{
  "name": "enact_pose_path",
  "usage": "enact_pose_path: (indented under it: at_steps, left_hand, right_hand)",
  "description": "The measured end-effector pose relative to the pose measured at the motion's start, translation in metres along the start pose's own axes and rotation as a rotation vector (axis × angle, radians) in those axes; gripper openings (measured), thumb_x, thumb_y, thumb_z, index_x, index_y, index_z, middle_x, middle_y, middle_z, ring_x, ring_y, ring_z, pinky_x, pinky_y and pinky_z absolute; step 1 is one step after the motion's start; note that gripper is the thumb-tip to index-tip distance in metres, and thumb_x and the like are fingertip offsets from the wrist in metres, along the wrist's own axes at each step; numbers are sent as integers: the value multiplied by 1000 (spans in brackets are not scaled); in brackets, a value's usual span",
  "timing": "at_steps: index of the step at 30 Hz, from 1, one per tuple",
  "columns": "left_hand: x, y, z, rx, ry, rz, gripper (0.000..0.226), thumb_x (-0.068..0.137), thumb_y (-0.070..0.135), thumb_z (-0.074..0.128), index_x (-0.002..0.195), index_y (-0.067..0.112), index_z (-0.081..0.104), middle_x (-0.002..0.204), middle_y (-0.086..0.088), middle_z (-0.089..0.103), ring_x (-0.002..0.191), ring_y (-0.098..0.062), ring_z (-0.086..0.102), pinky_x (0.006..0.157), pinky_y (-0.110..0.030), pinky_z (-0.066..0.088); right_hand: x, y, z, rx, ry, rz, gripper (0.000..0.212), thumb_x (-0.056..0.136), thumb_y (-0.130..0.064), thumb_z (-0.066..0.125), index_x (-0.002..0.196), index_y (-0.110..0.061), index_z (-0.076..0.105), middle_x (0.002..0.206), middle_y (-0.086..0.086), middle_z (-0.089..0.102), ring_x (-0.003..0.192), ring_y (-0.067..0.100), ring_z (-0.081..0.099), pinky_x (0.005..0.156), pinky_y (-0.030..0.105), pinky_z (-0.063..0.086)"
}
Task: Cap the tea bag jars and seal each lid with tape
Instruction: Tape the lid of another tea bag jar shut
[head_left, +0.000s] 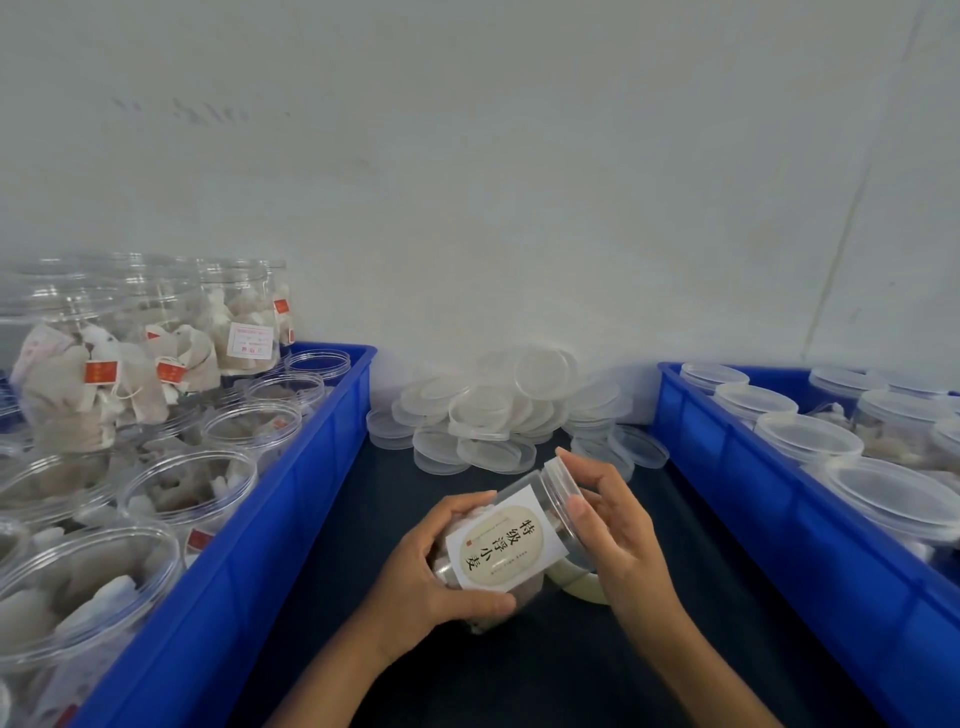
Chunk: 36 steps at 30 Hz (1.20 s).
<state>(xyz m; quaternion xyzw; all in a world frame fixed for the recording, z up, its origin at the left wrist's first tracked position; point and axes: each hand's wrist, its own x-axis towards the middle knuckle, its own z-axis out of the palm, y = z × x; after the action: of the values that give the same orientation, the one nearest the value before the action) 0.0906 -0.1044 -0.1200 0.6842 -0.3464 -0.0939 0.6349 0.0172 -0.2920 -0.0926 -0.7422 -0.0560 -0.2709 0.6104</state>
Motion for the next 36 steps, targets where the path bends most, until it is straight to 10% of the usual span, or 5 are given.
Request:
enact_pose_path:
  at_steps: [7, 15, 23, 29, 36]
  left_hand:
    - [-6, -1, 0, -245, 75, -115, 96, 43, 27, 90, 130, 34, 51, 120, 3, 67, 110, -13, 65, 83, -29, 55]
    - [-4, 9, 9, -627, 193, -193, 66, 65, 36, 75, 127, 47, 54, 116, -2, 70, 104, -31, 68, 77, -47, 58]
    - [-6, 23, 3, -542, 12, -469, 66, 71, 57, 62, 123, 17, 58, 105, -28, 68, 80, -35, 66, 51, -31, 51]
    - [-8, 19, 17, -340, 199, -146, 67, 58, 54, 75, 116, 30, 51, 114, 4, 70, 109, -19, 65, 85, -36, 55]
    - [-10, 22, 23, -109, 218, 206, 63, 74, 40, 70, 124, 23, 36, 117, 16, 63, 114, -5, 60, 84, -17, 53]
  right_hand:
    - [-2, 1, 4, -14, 10, -83, 41, 86, -30, 55, 125, -18, 55, 112, 1, 65, 106, 26, 62, 89, 50, 51]
    - [-15, -2, 33, -84, 31, -218, 49, 86, -45, 48, 132, -27, 40, 127, 5, 48, 118, 17, 52, 96, 32, 49]
    - [-10, 6, 13, -310, -77, -424, 49, 89, -36, 46, 137, -34, 36, 133, -4, 42, 125, 24, 45, 99, 24, 41]
    - [-10, 0, 12, -14, -123, -85, 42, 95, -48, 39, 133, -28, 35, 124, 2, 58, 114, 19, 60, 91, 37, 53]
    - [-6, -21, 17, 198, 41, 64, 37, 83, -46, 41, 112, -26, 52, 93, -8, 70, 92, 9, 68, 65, 21, 56]
